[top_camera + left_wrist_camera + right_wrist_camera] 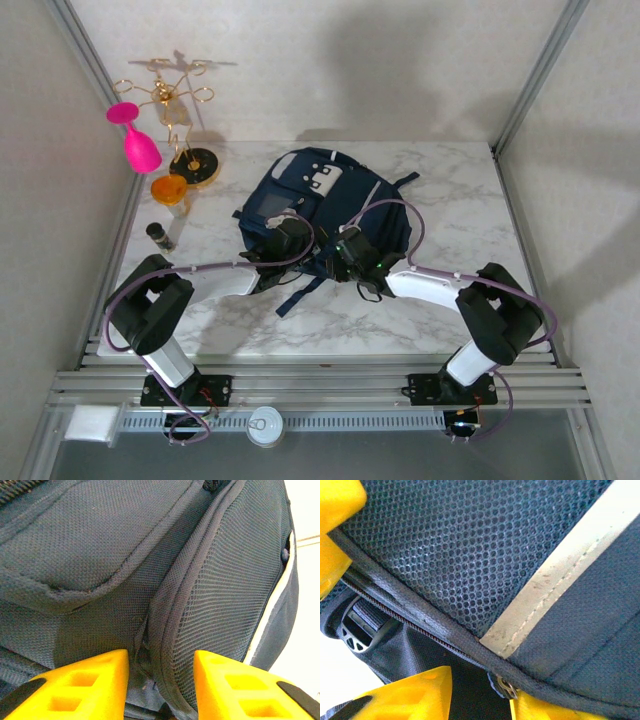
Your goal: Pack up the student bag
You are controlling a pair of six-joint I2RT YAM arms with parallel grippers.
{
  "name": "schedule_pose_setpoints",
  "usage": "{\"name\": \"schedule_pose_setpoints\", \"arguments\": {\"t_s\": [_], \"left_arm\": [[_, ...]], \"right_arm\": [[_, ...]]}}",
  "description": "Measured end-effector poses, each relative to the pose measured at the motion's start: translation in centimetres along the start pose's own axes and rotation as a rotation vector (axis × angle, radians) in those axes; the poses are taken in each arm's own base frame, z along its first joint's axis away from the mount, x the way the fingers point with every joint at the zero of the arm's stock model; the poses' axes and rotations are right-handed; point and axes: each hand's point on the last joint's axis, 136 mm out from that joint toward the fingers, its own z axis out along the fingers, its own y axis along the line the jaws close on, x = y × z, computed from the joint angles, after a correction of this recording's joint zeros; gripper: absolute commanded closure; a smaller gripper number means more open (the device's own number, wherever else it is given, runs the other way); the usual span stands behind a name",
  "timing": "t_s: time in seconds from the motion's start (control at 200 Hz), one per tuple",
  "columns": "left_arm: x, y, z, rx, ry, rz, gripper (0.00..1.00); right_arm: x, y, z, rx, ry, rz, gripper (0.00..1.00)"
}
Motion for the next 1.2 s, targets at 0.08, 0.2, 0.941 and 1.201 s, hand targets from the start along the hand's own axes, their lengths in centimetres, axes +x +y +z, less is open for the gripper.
{"name": "schedule_pose_setpoints", "arguments": {"t_s": [0.08,0.2,0.941,1.201], "left_arm": [[0.1,0.0,0.0,0.002,0.004,0.0,0.62],[0.1,0.1,0.1,-0.002,0.007,-0.001,0.62],[-1.5,1.0,0.5,0.0,0.013,-0.034,0.62],[-0.2,-1.0,0.2,0.08,0.014,-0.148,0.59]], "right_arm": [[0.0,-0.4,0.4,0.026,-0.01,0.017,0.63],[-0.2,-0.9,1.2,0.061,-0.031,0.046,0.64],[-1.5,-1.0,-1.0,0.067,-0.051,0.001,1.0],[-1.7,-0.8,-1.9,0.064,-0.031,-0.017,1.0]]}}
